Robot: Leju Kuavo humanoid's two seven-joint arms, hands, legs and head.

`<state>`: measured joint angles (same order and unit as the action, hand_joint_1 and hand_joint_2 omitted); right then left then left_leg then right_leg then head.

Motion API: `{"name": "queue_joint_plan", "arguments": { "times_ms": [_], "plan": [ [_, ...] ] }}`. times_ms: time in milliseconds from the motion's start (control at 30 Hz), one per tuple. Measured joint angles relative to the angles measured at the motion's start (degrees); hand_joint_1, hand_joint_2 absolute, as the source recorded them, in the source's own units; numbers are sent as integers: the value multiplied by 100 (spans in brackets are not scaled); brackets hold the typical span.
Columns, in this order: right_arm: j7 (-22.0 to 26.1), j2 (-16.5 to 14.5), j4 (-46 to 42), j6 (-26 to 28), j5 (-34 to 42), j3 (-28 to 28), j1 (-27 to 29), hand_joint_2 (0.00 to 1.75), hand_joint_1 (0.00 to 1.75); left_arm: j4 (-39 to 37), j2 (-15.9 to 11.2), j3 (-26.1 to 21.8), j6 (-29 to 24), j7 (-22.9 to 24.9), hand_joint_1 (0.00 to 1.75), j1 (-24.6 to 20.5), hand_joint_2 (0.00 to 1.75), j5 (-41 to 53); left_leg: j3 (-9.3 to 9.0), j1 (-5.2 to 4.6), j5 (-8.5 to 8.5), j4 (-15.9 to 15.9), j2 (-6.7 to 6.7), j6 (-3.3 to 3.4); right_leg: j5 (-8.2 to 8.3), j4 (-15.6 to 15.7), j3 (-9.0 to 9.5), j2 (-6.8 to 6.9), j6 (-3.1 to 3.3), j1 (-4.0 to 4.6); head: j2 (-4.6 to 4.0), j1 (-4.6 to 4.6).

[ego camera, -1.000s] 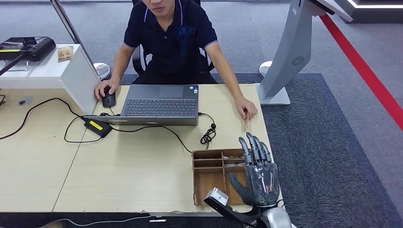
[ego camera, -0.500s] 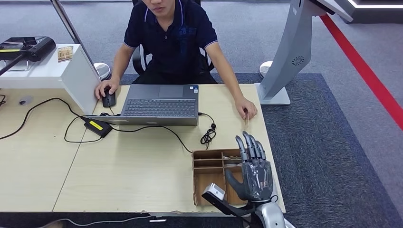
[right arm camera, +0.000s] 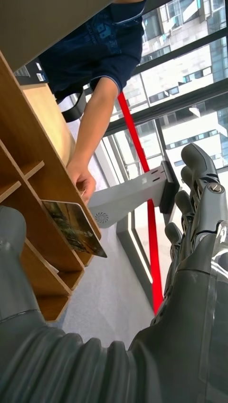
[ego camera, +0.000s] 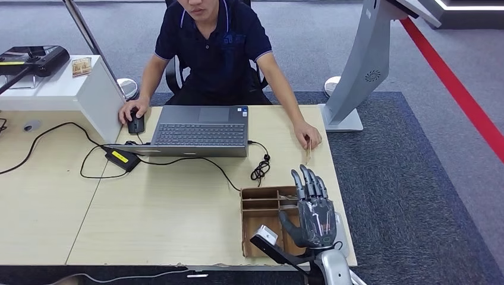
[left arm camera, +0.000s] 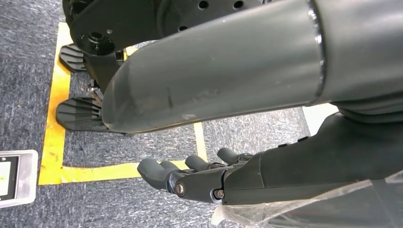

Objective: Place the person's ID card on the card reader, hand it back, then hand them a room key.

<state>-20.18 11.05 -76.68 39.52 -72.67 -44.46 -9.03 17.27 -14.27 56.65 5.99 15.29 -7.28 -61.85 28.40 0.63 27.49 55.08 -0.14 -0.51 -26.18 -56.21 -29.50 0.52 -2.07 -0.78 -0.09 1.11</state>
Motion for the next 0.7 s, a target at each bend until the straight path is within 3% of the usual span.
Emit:
{"name": "queue_joint_plan", "arguments": {
  "times_ms": [700],
  "plan": [
    [228, -158, 339, 2, -103, 308, -21, 175, 0, 0, -2, 4, 25, -23, 0, 0, 0, 60, 0, 0, 0, 0, 0, 0, 0, 0, -1, 0, 0, 0, 0, 1]
  ]
}}
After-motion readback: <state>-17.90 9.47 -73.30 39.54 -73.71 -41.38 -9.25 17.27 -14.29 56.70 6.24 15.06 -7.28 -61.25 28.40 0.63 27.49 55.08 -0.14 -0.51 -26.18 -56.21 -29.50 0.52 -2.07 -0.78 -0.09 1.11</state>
